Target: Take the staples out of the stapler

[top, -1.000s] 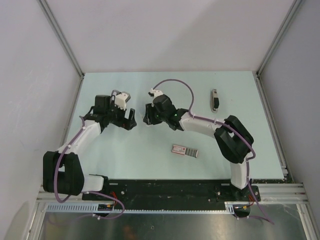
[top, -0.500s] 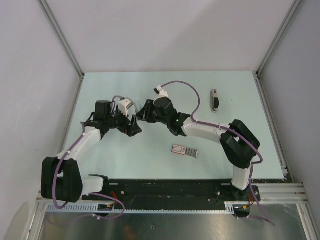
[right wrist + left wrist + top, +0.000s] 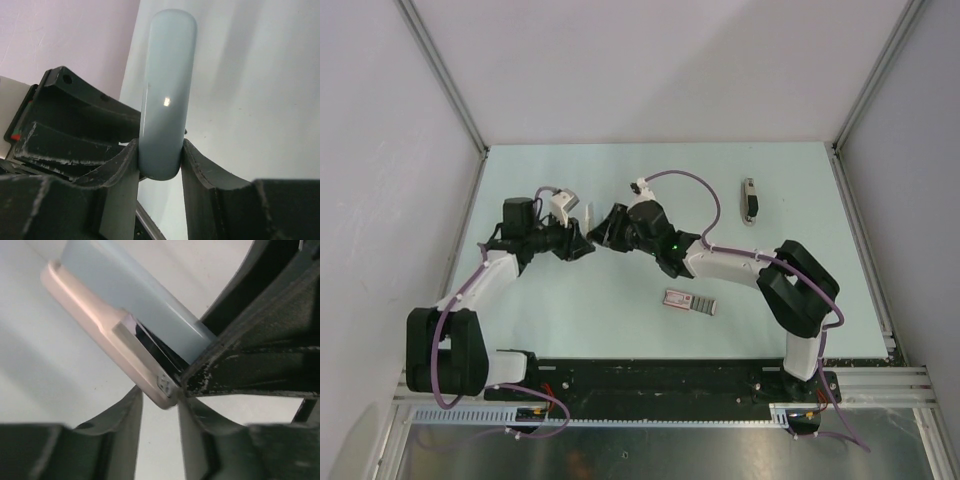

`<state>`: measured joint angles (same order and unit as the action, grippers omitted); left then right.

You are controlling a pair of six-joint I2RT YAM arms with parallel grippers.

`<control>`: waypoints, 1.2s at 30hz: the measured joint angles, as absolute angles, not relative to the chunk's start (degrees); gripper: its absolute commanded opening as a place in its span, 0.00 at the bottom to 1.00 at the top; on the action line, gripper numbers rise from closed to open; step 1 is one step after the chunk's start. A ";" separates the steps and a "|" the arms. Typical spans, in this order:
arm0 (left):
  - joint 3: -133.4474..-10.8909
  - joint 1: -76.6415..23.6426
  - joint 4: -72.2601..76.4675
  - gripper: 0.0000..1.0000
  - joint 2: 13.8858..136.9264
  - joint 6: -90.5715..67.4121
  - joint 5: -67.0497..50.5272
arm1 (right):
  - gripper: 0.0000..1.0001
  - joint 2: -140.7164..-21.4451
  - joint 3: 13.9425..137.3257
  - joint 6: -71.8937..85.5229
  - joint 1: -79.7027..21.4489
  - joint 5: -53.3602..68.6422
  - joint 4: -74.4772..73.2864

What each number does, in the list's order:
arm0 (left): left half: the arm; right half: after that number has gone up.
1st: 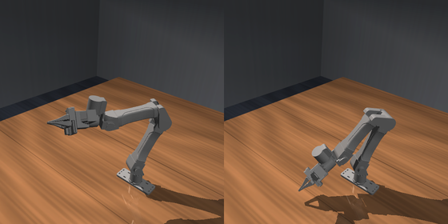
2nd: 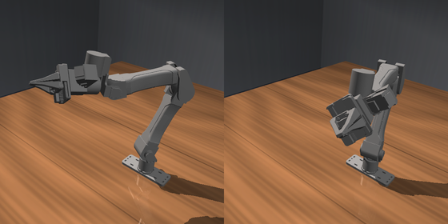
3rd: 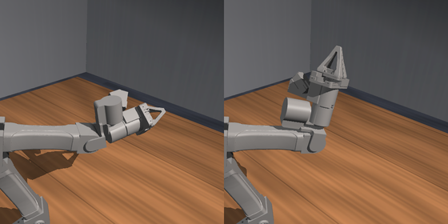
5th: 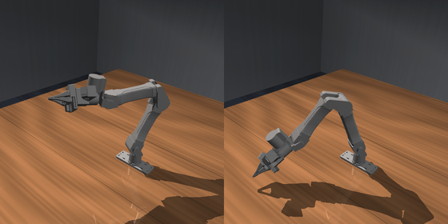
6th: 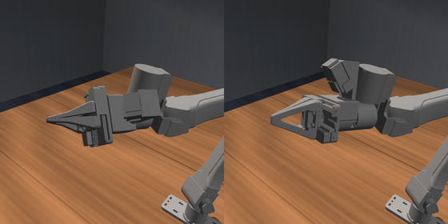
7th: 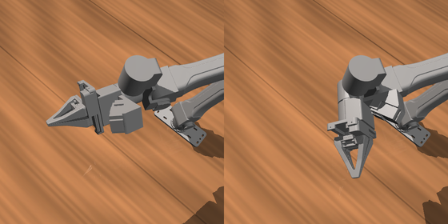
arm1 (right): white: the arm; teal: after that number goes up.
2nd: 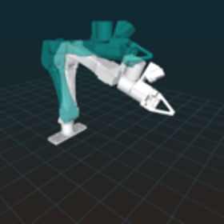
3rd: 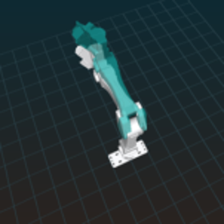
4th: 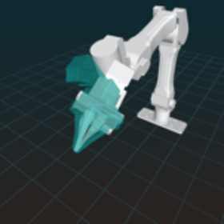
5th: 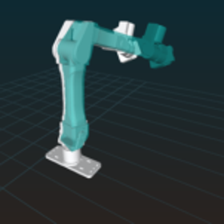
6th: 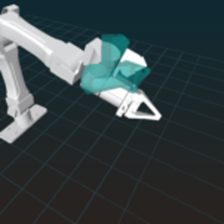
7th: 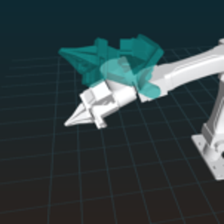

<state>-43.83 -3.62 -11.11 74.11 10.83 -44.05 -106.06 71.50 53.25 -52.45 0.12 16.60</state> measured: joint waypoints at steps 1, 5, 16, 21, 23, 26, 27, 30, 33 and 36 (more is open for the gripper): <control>-43.83 -3.62 -11.05 0.21 74.11 10.85 -44.42 | 0.00 -106.06 71.42 53.45 -52.40 0.38 16.80; -43.83 -3.36 -10.11 0.12 74.11 11.07 -44.53 | 0.00 -106.08 70.78 53.60 -52.29 1.63 17.06; -41.08 -3.62 -9.96 0.06 70.28 15.25 -41.25 | 0.00 -106.08 69.06 51.33 -51.57 6.44 18.63; -39.46 -3.38 -9.87 0.06 69.78 19.55 -36.42 | 0.00 -104.95 66.72 48.56 -51.35 9.19 18.41; -38.72 -3.40 -9.76 0.06 69.12 21.56 -34.65 | 0.00 -104.47 66.15 47.24 -51.20 10.39 18.04; -37.89 -3.40 -9.65 0.06 68.10 24.69 -32.40 | 0.00 -103.68 65.23 45.06 -50.65 12.71 17.78; -37.67 -3.44 -9.58 0.06 67.81 26.09 -31.33 | 0.00 -103.48 64.97 44.25 -50.39 13.52 17.74; -37.06 -4.12 -9.47 0.05 67.37 30.24 -28.56 | 0.00 -103.26 64.51 41.28 -49.76 15.97 17.56; -36.07 -5.72 -9.02 0.05 66.70 35.09 -25.19 | 0.00 -103.26 64.25 37.12 -49.32 18.41 16.64; -34.50 -7.84 -8.12 0.05 65.69 41.06 -20.91 | 0.00 -103.26 63.96 32.51 -48.95 20.64 14.92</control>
